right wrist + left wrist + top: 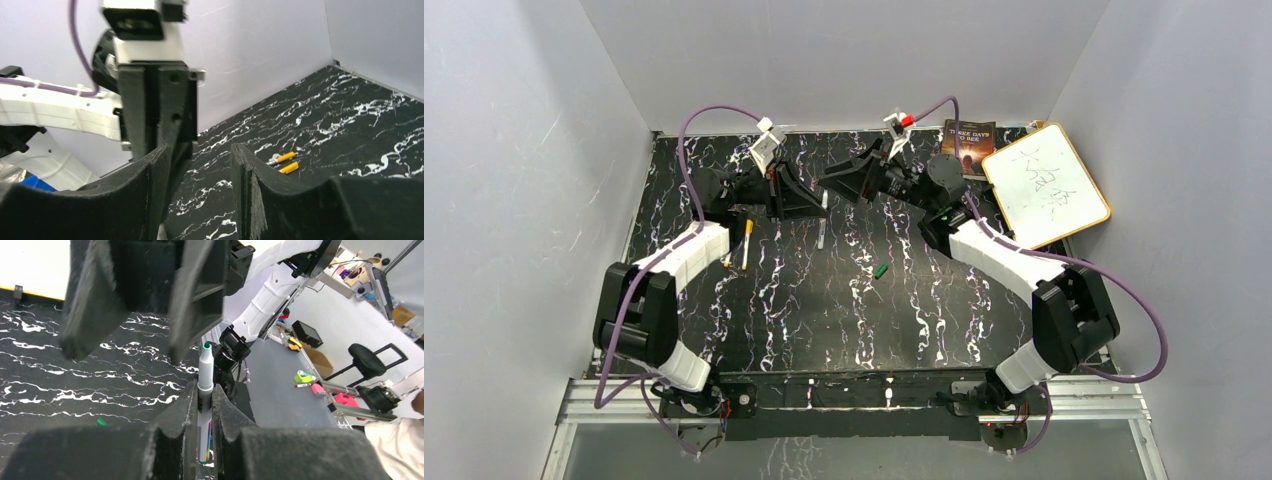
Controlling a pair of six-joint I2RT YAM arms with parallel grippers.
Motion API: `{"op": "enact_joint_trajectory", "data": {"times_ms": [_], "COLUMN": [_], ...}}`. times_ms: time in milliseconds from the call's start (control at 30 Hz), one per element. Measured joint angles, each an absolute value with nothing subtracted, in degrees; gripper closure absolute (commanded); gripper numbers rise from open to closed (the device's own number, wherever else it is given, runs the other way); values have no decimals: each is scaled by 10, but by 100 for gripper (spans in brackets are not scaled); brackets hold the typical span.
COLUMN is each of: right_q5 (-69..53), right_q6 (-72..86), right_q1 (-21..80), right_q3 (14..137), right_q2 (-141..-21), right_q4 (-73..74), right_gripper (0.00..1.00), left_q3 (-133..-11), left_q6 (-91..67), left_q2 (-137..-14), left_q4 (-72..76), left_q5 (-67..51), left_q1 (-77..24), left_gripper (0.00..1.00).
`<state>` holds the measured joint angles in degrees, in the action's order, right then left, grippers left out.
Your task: Insert the pens into the pen caps
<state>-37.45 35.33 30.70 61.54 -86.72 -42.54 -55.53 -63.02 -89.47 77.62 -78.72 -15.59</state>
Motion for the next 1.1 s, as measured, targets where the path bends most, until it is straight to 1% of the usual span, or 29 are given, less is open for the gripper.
{"op": "enact_joint_trajectory", "data": {"times_ms": [67,167,367,700,833,1000,1100], "right_q5": [-376,-379,-376,-332,-336,-371,-387], "right_q6": [347,339,345,357,377,402,400], "right_q1": [308,311,315,315,314,316,323], "right_q3": [617,618,615,587,587,587,587], "right_q2": [-872,-876,-875,-841,-839,-841,-841], "right_q4": [-405,-380,-386,-439,-475,-513,-510], "right_gripper": [60,60,49,45,47,49,50], "left_q3": [-555,-556,-557,-557,-557,-557,-557], "left_q6": [-604,-567,-529,-516,-515,-513,-517], "left_q2": [-881,-866,-864,-864,-864,-864,-864], "left_q4": [756,724,689,681,681,671,673], "left_q5": [-791,-791,-791,-790,-789,-784,-778], "left_q1": [-157,-157,-157,-157,-157,-157,-157], "left_gripper": [100,100,100,100,100,100,100]}}
